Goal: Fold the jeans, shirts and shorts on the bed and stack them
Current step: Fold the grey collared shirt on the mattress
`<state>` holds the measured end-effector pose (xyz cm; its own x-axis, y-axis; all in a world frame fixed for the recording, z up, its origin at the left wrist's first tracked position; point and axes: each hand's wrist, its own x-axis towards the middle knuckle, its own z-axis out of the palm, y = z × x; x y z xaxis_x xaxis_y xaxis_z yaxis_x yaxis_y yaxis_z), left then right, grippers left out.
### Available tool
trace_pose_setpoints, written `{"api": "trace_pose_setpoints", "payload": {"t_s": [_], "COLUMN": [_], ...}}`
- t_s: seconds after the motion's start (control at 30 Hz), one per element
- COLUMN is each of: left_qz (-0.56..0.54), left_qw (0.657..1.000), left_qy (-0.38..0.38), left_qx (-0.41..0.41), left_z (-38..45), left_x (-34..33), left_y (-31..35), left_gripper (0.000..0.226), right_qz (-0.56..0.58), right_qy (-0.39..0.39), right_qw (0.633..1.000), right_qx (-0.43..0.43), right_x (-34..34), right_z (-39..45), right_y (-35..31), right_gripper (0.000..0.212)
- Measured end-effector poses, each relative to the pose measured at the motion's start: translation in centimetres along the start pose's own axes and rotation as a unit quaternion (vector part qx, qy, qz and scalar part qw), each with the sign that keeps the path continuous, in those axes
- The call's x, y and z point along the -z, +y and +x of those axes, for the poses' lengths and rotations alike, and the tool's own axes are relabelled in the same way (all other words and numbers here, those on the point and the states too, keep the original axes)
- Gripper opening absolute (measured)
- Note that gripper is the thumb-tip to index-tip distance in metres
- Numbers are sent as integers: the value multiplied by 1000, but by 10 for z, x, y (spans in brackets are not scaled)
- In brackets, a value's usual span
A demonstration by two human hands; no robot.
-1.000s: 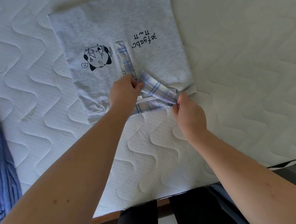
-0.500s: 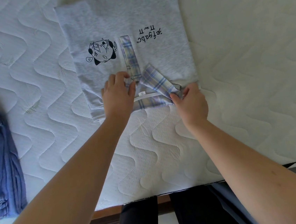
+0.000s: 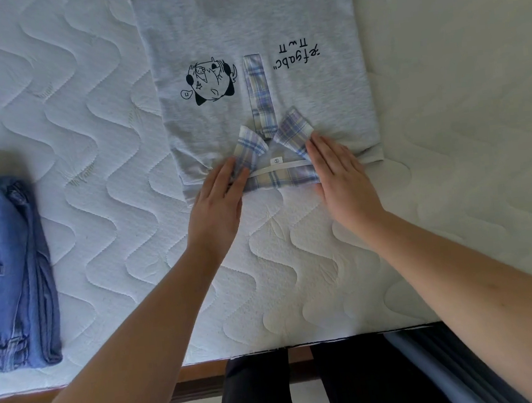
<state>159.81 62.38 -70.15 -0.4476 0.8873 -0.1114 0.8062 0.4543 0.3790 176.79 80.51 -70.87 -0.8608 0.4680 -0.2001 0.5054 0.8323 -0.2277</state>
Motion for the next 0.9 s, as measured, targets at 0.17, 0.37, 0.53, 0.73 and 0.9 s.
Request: {"api": "trace_pose_setpoints", "payload": {"t_s": [0.17,0.37,0.53,0.73,0.9], "left_qz": [53,173,156,28,52], "left_qw": [994,968,979,996,997], "left_qy": [37,49,-52,73,0], "left_qx": [-93,-173,-123,-48,55], "left_z": [9,6,-11,22,62], "left_x": [16,17,-4,-1,0], "left_y": [-17,-22,-10,5,29], "left_gripper": [54,50,51,31,33], "right_qz": [-18,-43,-45,-9,-5], "right_qy": [-9,-31,-70,70,36], "right_qw": [999,997,995,997,999], "right_qx": [41,59,50,22,-15], "right_x": [9,16,16,21,17], "right_z": [-5,-10,-9,22,58], "right_y": [8,15,11,-2,-28], "right_gripper": [58,55,61,42,45]}}
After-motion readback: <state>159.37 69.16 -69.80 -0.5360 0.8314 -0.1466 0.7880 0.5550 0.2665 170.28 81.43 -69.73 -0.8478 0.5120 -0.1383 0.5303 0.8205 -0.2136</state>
